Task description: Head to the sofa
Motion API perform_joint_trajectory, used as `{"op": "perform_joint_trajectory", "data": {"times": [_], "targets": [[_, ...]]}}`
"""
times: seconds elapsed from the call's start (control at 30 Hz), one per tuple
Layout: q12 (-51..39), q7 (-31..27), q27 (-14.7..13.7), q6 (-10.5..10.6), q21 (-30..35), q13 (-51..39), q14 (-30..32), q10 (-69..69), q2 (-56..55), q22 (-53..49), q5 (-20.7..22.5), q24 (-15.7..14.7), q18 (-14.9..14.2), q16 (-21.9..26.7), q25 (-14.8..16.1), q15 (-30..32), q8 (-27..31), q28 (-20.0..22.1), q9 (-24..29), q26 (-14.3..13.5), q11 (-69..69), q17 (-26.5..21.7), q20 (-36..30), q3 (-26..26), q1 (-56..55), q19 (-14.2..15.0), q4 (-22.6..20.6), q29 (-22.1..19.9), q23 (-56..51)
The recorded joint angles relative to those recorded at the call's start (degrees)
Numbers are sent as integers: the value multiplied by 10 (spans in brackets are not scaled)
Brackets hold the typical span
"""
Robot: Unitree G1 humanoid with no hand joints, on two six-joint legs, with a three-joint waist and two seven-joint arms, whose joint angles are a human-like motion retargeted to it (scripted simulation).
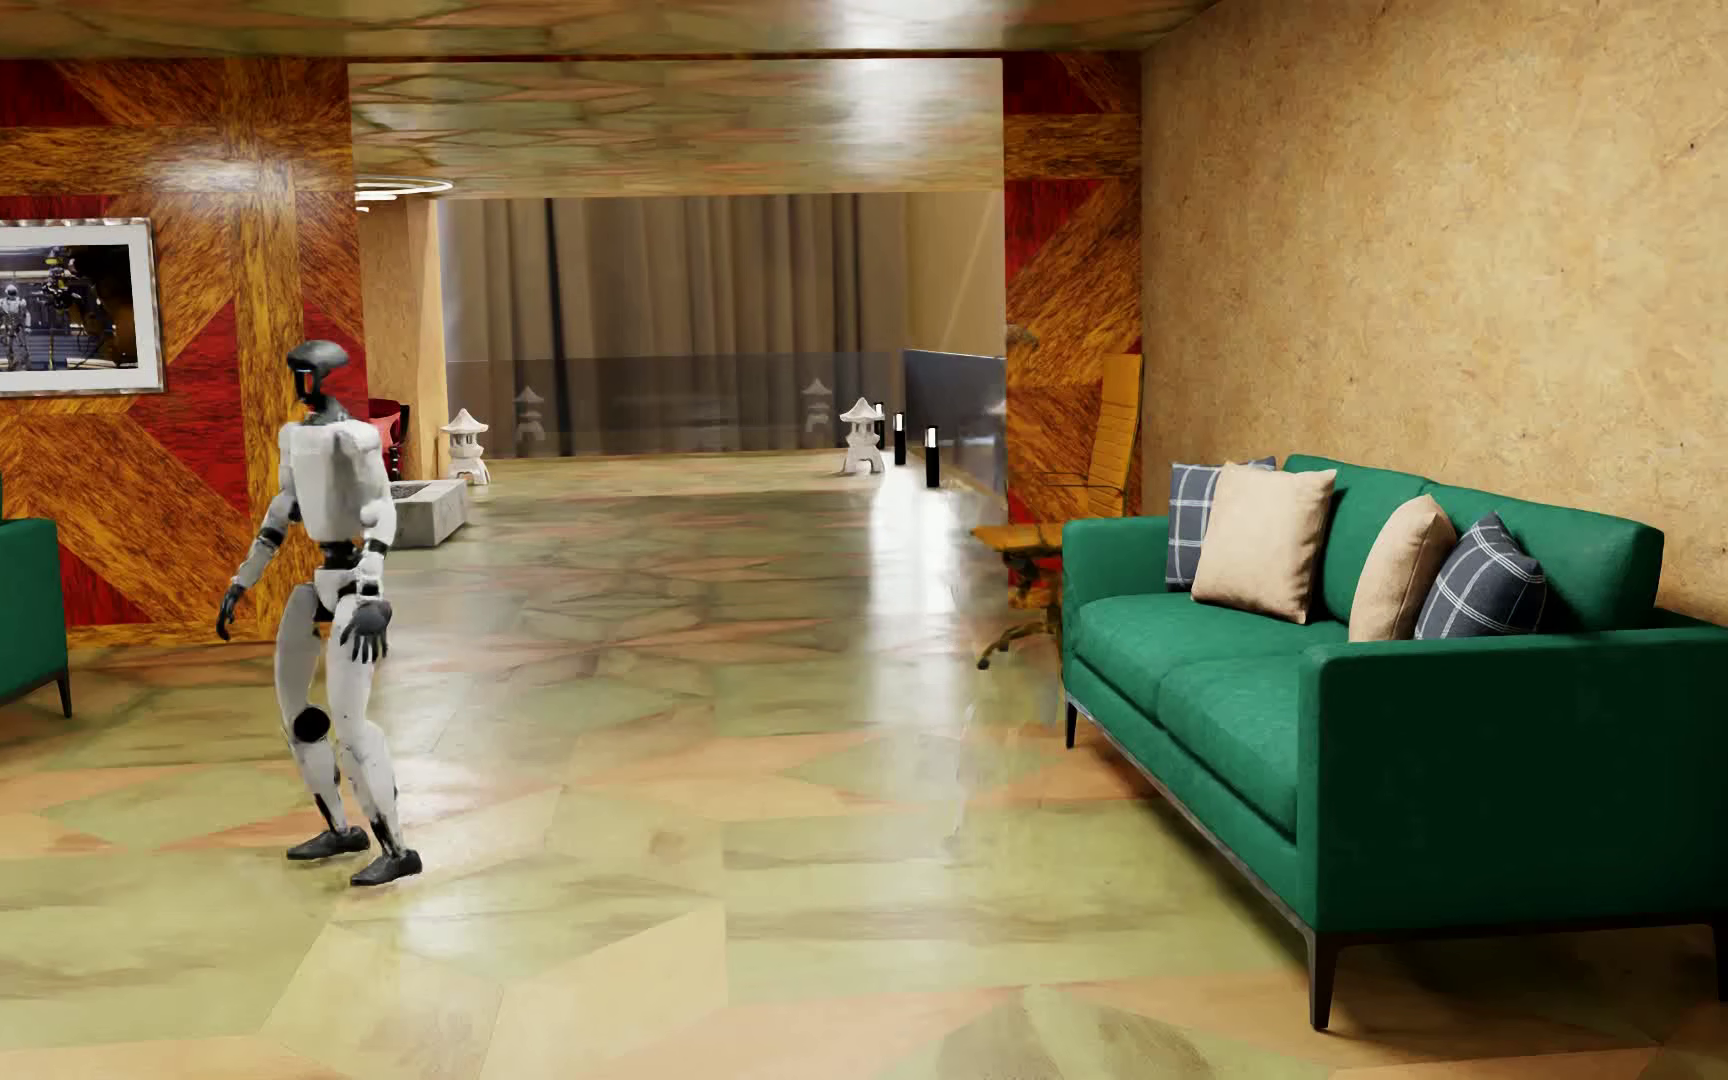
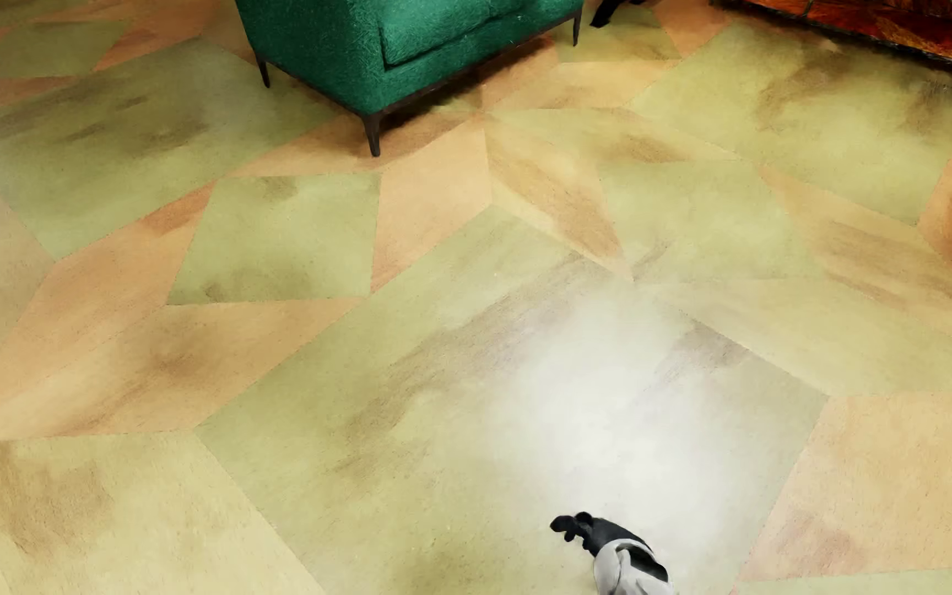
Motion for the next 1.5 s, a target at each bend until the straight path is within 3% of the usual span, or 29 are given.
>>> {"op": "perform_joint_trajectory", "data": {"times": [0.1, 0.17, 0.37, 0.4, 0.47, 0.53, 0.63, 0.67, 0.73, 0.8, 0.83, 0.87, 0.9, 0.93, 0.97, 1.0, 1.03, 1.07, 1.1, 1.13, 1.17, 1.2, 1.27, 1.37, 1.4, 1.43, 1.47, 1.5], "targets": [[-22, 4, 7, -1, -45, 21, 28, -56, 13, 3, -16, 17, -4, 4, 27, 5, -6, -9, -5, 1, -13, 5, -31, -2, 30, 5, -20, -42, -20], [-33, 3, 4, -2, -58, 47, 31, -69, 20, -9, -25, 23, -2, 8, 41, 7, -12, -10, -6, -13, -19, 12, -50, -3, 37, 9, -31, -52, -27], [-39, -5, 24, 0, 27, 103, 12, -35, 19, -30, -32, 3, 11, 6, 17, 7, -15, 0, -6, -24, -16, 25, -67, -5, 20, 17, -36, 26, 54], [-36, -3, 31, 0, 23, 111, 8, -29, 16, -32, -32, 2, 13, 8, 32, 8, -12, -3, -6, -24, -14, 31, -66, -5, 17, 18, -34, 33, 68], [-37, 2, 51, 1, -29, 131, -1, -13, 11, -28, -29, 4, 17, 7, 98, 9, -4, -7, -4, -19, -12, 50, -64, -6, 8, 23, -31, 2, 63], [-32, 8, 30, 3, -10, 145, -16, 21, 2, -27, -25, 3, 23, 12, 85, 9, 9, -11, -1, -18, -4, 32, -62, -7, -7, 30, -22, -18, 47], [-24, 4, 16, 9, 35, 126, -25, 121, -18, -29, -13, 0, 11, 14, 48, 12, 45, -8, 4, -13, 13, 0, -63, -7, -51, 47, -5, 7, 44], [-23, -25, 17, 10, 46, 110, -20, 162, -27, -29, -9, -5, -11, 13, 40, 16, 64, -6, 6, -11, 18, -10, -62, -5, -71, 54, -7, 17, 49], [-19, -165, 27, 11, 55, 68, -15, 229, -47, -37, -1, -19, -73, 10, 29, 25, 112, 19, 8, -13, 27, -24, -51, -1, -98, 73, -67, 26, 61], [-20, -344, 31, 8, 49, 28, -59, 229, -75, -41, 1, -30, -75, 5, 24, 37, 175, 30, 9, -14, 35, -36, -49, 0, -53, 101, -179, 20, 54], [-17, -410, 30, 5, 44, 6, -91, 207, -89, -44, 3, -33, -76, 2, 24, 47, 218, 27, 10, -13, 32, -41, -51, 2, -18, 120, -209, 13, 46], [-6, -412, 26, 4, 43, -21, -116, 189, -105, -50, 8, -36, -76, 1, 25, 57, 265, 21, 13, -16, 27, -44, -53, 4, -6, 146, -211, 6, 39], [3, -342, 18, 5, 47, -49, -133, 173, -122, -56, 19, -38, -4, -3, 26, 68, 312, 15, 15, -18, 20, -46, -58, 5, -4, 163, -201, 3, 29], [8, -267, 10, 5, 58, -78, -142, 156, -134, -56, 35, -39, 41, -8, 22, 85, 361, 8, 18, -19, 1, -51, -62, 9, -6, 164, -192, 4, 16], [9, -211, 3, 2, 62, -101, -135, 148, -153, -54, 34, -38, 63, -10, 22, 97, 387, 4, 23, -20, -21, -52, -73, 14, -15, 167, -193, -3, -3], [8, -156, -1, -6, 59, -111, -124, 141, -182, -49, 6, -33, 75, -4, 26, 92, 358, -1, 29, -19, -34, -44, -89, 18, -25, 156, -188, -19, -25], [6, -100, -6, -18, 51, -107, -110, 127, -202, -39, -37, -24, 82, 7, 33, 78, 258, -7, 34, -15, -47, -32, -107, 21, -32, 98, -178, -39, -48], [3, -44, -11, -32, 43, -96, -96, 110, -205, -25, -93, -19, 87, 17, 44, 43, 112, -11, 37, -10, -67, -18, -118, 23, -35, 49, -168, -57, -66], [0, 11, -17, -44, 43, -80, -79, 89, -193, -10, -152, -18, 92, 25, 54, 33, -70, -13, 36, 0, -73, -6, -121, 25, -36, 60, -157, -64, -78], [-4, 58, -19, -52, 53, -62, -60, 64, -173, 7, -189, -16, 96, 32, 58, 39, -198, -14, 35, 11, -57, 1, -121, 23, -33, 33, -144, -59, -81], [-7, 101, -21, -57, 71, -44, -42, 37, -147, 23, -212, -13, 99, 39, 54, 46, -279, -15, 32, 20, -30, 0, -122, 19, -25, 15, -130, -48, -79], [-6, 142, -20, -57, 91, -26, -26, 13, -132, 34, -224, -10, 101, 44, 46, 46, -294, -13, 30, 25, 16, -8, -123, 12, -14, -1, -114, -34, -71], [0, 214, -4, -52, 112, 7, -1, -19, -114, 36, -241, -5, 102, 52, 41, 40, -244, -8, 28, 21, 129, -32, -126, -3, 7, -4, -81, -12, -40], [5, 307, 47, -50, 29, 71, 34, -42, -39, 6, -282, -19, 101, 62, 87, 23, -221, 23, 19, -2, 200, -62, -120, -13, 22, -30, -33, -45, 18], [3, 337, 66, -52, -22, 92, 45, -48, 6, -7, -302, -28, 100, 63, 115, 16, -253, 33, 14, -7, 187, -69, -117, -12, 26, -50, -19, -68, 34], [-1, 367, 78, -54, -66, 112, 57, -51, 64, -19, -326, -41, 97, 63, 137, 8, -323, 41, 9, -13, 159, -77, -113, -7, 31, -69, -4, -84, 45], [-4, 399, 81, -57, -93, 128, 71, -56, 130, -32, -343, -53, 93, 64, 148, 2, -421, 48, 4, -19, 124, -87, -110, 1, 35, -90, 13, -86, 51], [-6, 431, 80, -59, -99, 140, 85, -55, 190, -41, -345, -67, 90, 66, 147, 9, -521, 56, 0, -28, 89, -98, -98, 8, 40, -80, 36, -77, 52]]}}
